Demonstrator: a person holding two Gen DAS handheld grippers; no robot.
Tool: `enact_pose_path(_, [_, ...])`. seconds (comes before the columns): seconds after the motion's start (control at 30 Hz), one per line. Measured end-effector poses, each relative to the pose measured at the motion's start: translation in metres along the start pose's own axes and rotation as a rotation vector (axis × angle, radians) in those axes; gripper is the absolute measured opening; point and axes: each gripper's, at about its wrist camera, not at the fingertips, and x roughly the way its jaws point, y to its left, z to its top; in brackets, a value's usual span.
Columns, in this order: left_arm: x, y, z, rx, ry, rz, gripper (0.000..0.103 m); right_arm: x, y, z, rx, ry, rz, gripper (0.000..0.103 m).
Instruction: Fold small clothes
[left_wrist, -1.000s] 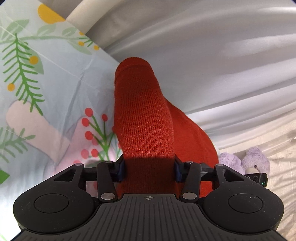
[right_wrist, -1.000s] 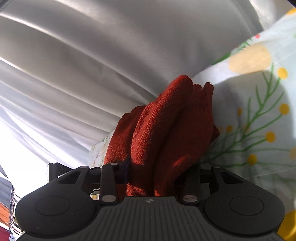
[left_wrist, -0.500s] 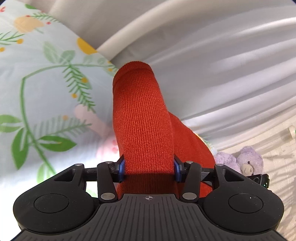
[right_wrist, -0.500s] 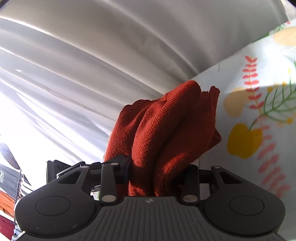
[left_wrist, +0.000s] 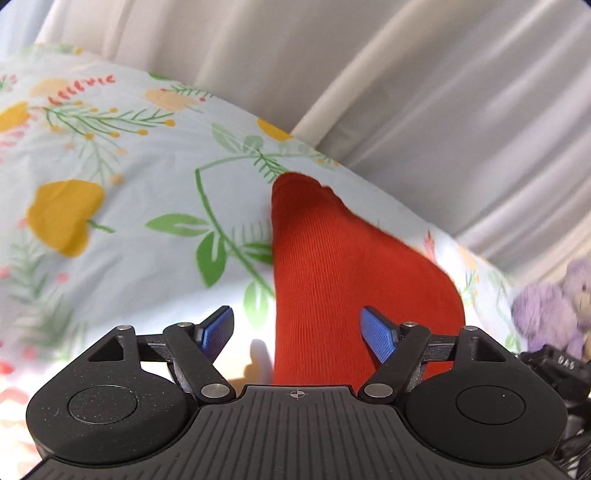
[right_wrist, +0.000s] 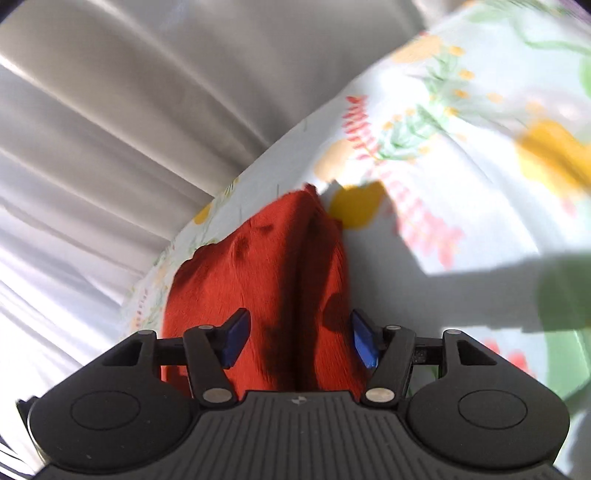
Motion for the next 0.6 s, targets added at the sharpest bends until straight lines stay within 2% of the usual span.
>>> enact_pose_path(0.1, [-0.017, -0.01, -0.023, 0.076, 0.023, 0.016, 0.085, -0.019, -0.032, -0.031, 0.077, 0.053, 0.029, 0.062])
enact_pose_path(0.23, [-0.02, -0.014, -0.05, 0.135, 0.072, 0.039, 0.087, -0.019, -0.047, -0.054, 0.165, 0.105, 0.169, 0.062])
enact_pose_path(0.3, [-0.014, -0.018, -0.058, 0.155, 0.093, 0.081, 0.087, -0.009, -0.046, -0.055, 0.162, 0.116, 0.139, 0.061])
enact_pose_path(0.33, [-0.01, -0.02, -0.06, 0.161, 0.091, 0.101, 0.087, -0.003, -0.042, -0.055, 0.148, 0.116, 0.132, 0.058])
enact_pose_path(0.37, [-0.007, -0.022, -0.061, 0.163, 0.091, 0.131, 0.087, 0.0, -0.035, -0.055, 0.134, 0.099, 0.123, 0.039])
enact_pose_path(0.4, [-0.005, -0.025, -0.062, 0.162, 0.093, 0.175, 0.087, 0.004, -0.03, -0.054, 0.121, 0.086, 0.11, 0.026])
enact_pose_path(0.43, [-0.002, -0.027, -0.061, 0.164, 0.086, 0.213, 0.087, 0.006, -0.026, -0.052, 0.112, 0.085, 0.107, 0.022])
enact_pose_path(0.47, [-0.001, -0.028, -0.059, 0.166, 0.071, 0.235, 0.086, 0.006, -0.026, -0.052, 0.138, 0.083, 0.156, 0.017])
enact_pose_path(0.53, [0.0, -0.028, -0.057, 0.153, 0.049, 0.276, 0.087, 0.008, -0.043, -0.054, 0.299, 0.095, 0.349, 0.013])
enact_pose_path(0.57, [-0.001, -0.026, -0.056, 0.141, 0.05, 0.28, 0.087, 0.008, -0.051, -0.054, 0.349, 0.09, 0.4, 0.012])
enact_pose_path(0.6, [-0.002, -0.025, -0.055, 0.131, 0.053, 0.277, 0.087, 0.007, -0.055, -0.054, 0.344, 0.081, 0.362, 0.012])
